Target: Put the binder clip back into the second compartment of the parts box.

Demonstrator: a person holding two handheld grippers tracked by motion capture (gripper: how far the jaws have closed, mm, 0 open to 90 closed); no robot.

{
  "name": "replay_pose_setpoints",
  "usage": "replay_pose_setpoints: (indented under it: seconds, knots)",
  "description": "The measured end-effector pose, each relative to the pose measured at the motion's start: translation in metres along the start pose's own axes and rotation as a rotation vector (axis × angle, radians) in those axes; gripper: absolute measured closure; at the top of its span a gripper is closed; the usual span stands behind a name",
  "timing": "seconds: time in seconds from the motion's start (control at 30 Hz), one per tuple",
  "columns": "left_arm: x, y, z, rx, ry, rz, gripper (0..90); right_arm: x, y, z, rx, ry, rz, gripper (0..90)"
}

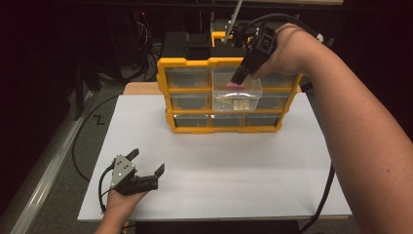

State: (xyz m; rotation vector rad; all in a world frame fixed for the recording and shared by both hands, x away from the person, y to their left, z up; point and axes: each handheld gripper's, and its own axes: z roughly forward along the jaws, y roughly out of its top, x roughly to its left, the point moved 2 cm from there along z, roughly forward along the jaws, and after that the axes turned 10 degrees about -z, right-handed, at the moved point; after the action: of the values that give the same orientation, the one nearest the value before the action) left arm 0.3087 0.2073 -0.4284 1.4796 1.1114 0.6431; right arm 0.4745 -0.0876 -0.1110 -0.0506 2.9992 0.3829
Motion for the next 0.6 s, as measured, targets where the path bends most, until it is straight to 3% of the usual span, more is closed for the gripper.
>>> replay_pose_setpoints:
  seconds: [0.2,0.6]
  knots:
    - [0.0,0.0,0.0,0.0,0.0,0.001,0.4,0.003,-0.002,-0.002,-0.004,-0.023,0.018,73.9]
    - [-0.001,-0.001,0.001,0.009,0.001,0.008,0.4,0.023,-0.022,-0.015,0.002,-0.032,0.046,70.0]
